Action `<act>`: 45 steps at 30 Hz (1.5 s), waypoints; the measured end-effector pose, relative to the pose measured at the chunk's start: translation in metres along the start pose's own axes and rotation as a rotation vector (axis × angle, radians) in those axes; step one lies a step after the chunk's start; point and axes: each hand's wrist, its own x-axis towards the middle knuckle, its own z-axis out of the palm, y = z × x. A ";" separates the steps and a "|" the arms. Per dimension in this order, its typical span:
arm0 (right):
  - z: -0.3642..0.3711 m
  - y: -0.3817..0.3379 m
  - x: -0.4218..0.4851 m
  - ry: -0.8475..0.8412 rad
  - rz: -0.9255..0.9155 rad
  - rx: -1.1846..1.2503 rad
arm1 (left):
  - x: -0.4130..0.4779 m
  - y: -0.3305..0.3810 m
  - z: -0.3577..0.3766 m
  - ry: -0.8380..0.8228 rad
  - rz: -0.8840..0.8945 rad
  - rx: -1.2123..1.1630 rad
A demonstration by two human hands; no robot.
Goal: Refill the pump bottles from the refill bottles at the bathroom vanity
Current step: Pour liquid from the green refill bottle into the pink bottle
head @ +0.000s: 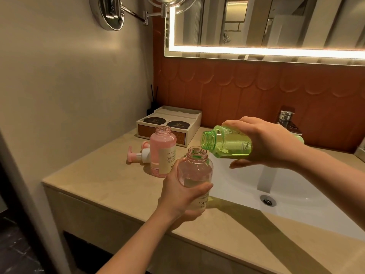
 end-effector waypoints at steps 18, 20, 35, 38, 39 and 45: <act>-0.005 -0.001 0.003 -0.018 -0.022 -0.082 | 0.000 -0.001 0.000 0.014 0.017 -0.006; -0.006 -0.001 0.004 -0.020 -0.019 -0.092 | 0.001 -0.002 0.000 0.014 0.025 -0.004; -0.007 -0.002 0.004 -0.026 -0.031 -0.119 | 0.001 -0.001 0.000 0.011 0.014 0.005; -0.007 -0.002 0.005 -0.031 -0.029 -0.116 | 0.000 0.000 0.000 0.011 0.008 -0.002; -0.007 -0.003 0.005 -0.035 -0.028 -0.117 | 0.000 -0.001 0.000 0.011 0.007 -0.004; -0.008 -0.003 0.006 -0.047 -0.031 -0.117 | 0.000 0.000 -0.001 0.006 0.008 -0.010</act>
